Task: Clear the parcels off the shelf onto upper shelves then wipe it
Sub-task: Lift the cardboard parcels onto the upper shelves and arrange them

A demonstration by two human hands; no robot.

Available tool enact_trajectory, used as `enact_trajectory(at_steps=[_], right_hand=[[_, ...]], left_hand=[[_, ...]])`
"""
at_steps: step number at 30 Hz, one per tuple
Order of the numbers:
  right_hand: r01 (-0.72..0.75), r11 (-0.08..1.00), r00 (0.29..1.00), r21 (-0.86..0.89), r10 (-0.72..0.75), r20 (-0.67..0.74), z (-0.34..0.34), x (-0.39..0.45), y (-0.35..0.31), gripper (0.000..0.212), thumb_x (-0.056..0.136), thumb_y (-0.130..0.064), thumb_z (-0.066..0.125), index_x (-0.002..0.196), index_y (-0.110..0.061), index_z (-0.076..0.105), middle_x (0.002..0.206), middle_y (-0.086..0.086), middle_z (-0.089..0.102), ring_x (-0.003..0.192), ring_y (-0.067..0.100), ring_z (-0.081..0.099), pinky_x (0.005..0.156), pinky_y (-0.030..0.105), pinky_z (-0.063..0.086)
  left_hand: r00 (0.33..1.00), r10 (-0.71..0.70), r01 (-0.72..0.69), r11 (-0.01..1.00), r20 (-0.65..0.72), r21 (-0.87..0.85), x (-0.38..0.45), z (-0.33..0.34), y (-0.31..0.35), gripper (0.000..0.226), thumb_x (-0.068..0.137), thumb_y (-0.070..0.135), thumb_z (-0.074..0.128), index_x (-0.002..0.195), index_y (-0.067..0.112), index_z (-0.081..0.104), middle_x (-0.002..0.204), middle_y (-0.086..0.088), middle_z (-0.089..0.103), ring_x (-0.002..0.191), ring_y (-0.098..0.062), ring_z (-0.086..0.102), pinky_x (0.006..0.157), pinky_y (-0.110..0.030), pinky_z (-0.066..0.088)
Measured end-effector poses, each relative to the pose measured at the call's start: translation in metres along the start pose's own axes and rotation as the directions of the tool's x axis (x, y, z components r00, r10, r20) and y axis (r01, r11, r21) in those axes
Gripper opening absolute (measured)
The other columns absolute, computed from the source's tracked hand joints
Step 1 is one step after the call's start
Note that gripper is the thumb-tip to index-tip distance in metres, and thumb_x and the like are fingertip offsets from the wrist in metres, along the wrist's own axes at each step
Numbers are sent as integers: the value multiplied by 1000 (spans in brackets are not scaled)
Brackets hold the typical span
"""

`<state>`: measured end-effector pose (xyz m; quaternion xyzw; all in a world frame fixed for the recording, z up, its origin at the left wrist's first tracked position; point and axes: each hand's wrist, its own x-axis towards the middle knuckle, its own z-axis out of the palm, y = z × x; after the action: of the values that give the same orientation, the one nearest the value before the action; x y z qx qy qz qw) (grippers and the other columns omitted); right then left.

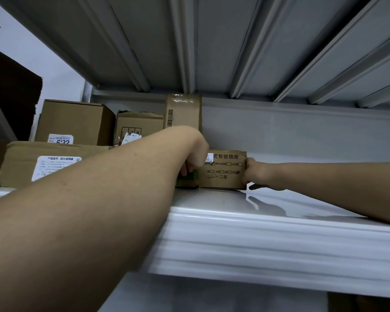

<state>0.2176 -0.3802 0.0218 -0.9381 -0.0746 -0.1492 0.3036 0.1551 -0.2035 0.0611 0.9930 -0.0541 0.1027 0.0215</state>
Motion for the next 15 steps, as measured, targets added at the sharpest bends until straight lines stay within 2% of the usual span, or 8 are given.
enact_trajectory(at_steps=[3,5,7,9,11,15], right_hand=[[-46,997,998,65,44,33,2,-1,4,41,91,-4,45,130,-16,40,134,4,49,119,23,53,70,19,49],[-64,996,998,56,63,22,4,1,4,44,89,-2,47,130,-15,39,132,4,50,117,23,55,74,22,52],[-79,996,997,39,79,-12,4,-2,4,46,89,2,49,132,-9,37,133,7,49,116,24,55,89,29,53],[-65,998,998,-16,65,-5,4,-3,6,44,91,3,47,134,-6,39,136,10,46,124,26,49,99,31,48],[-45,997,998,-64,47,29,4,-6,7,42,93,2,44,134,-7,43,138,10,46,128,25,45,97,29,47],[-34,992,996,-123,44,80,3,-8,2,40,93,-4,44,131,-15,46,136,8,48,120,21,49,90,30,47]], left_hand=[[999,21,-20,1000,26,-16,1,-2,2,33,97,2,46,129,-3,51,122,-19,62,112,-26,63,86,-36,53],[999,33,-33,999,16,-20,2,-1,1,34,97,2,46,130,-3,50,124,-20,61,114,-27,62,87,-36,52],[1000,14,-14,1000,12,-25,-2,-1,1,34,97,2,46,130,-2,50,124,-20,61,114,-27,61,91,-37,52],[1000,4,-4,1000,-1,-30,0,1,1,34,97,2,46,131,-2,48,123,-20,61,114,-27,62,93,-37,52],[1000,3,-3,1000,7,-18,0,1,1,36,97,2,45,132,-3,47,123,-21,60,114,-27,62,94,-38,51],[1000,-16,16,1000,24,6,1,1,1,38,96,3,44,133,-4,44,125,-21,58,113,-27,62,91,-37,51]])
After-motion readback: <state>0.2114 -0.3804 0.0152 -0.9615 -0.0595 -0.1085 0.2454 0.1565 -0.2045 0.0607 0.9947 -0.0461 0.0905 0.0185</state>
